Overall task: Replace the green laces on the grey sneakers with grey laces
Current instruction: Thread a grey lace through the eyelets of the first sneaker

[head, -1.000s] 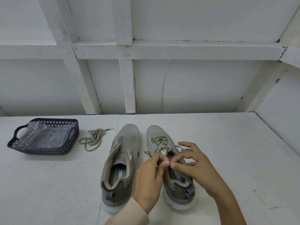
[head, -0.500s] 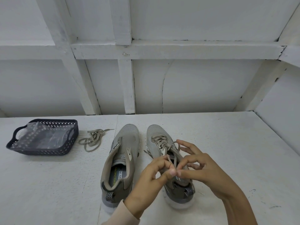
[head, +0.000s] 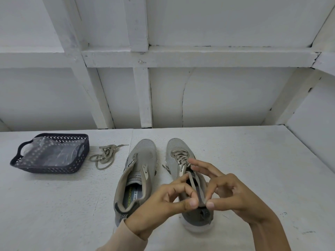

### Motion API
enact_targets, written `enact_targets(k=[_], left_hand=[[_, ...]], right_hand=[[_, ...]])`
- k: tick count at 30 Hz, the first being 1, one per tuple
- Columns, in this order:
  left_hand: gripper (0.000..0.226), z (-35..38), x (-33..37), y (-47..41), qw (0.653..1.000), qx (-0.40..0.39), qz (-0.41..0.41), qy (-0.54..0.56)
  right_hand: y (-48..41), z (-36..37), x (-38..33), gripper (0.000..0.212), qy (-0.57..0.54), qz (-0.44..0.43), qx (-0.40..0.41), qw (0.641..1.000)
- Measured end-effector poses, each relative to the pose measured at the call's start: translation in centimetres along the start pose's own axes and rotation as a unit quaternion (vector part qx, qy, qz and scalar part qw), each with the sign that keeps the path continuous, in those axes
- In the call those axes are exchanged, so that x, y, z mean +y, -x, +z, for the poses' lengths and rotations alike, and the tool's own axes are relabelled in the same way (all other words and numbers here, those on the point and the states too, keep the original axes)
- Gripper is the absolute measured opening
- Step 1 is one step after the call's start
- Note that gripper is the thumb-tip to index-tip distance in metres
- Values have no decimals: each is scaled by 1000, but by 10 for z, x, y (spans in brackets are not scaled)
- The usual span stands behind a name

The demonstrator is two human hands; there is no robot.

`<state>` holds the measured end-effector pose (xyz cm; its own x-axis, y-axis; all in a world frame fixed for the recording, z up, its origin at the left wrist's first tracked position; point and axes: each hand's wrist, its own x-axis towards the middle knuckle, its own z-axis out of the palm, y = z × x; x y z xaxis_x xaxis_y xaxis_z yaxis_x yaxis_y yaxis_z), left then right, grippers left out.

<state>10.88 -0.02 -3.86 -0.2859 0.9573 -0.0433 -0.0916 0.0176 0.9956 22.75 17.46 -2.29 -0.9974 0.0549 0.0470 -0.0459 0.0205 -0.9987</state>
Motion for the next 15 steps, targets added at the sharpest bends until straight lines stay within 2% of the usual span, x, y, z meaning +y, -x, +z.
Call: enact_targets(k=[4,10,15], left_hand=[[6,-2,1,1,1000,-22,13,-14],[21,-4,0,1,998,-44,29,-16],[7,-6,2,4,1000,-24,5,11]], right_hand=[[3,-4,2,5,-30,-21,-6,999],[5,-9,6,5,-59,-47,-14,997],[4,-12,11,4,-73,-64,-16,995]])
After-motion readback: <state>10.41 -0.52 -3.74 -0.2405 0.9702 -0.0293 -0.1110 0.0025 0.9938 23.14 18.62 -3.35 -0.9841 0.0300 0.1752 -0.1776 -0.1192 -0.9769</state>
